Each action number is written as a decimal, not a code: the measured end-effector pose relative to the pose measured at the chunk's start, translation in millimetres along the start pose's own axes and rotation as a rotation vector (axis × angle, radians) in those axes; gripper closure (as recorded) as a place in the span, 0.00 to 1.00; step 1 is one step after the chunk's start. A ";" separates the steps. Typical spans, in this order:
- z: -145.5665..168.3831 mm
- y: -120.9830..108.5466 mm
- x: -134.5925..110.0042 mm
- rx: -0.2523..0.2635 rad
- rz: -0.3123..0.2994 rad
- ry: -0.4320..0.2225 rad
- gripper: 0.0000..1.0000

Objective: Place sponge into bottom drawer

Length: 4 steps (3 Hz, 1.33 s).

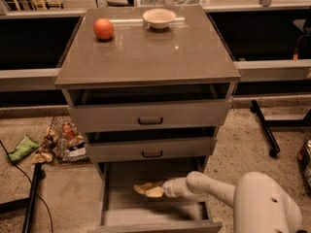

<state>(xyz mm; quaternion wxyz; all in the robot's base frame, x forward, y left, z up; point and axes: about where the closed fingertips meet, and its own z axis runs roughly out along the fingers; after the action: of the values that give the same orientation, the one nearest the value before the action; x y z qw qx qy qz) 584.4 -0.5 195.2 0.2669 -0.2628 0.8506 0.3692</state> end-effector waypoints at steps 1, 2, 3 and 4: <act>8.1 -9.4 2.1 -0.004 0.011 0.030 0.27; 11.7 -15.1 7.5 -0.005 0.029 0.042 0.04; 3.2 -21.0 15.1 0.014 0.050 0.041 0.00; -24.2 -17.2 23.9 -0.022 0.061 -0.025 0.00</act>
Offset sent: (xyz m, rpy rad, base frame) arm 0.0108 -0.0089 -0.0277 -0.0207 0.0707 -0.0045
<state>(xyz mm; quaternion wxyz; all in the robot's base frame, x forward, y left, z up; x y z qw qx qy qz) 572.0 -35.1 185.5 0.2632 -0.2351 0.8505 0.3899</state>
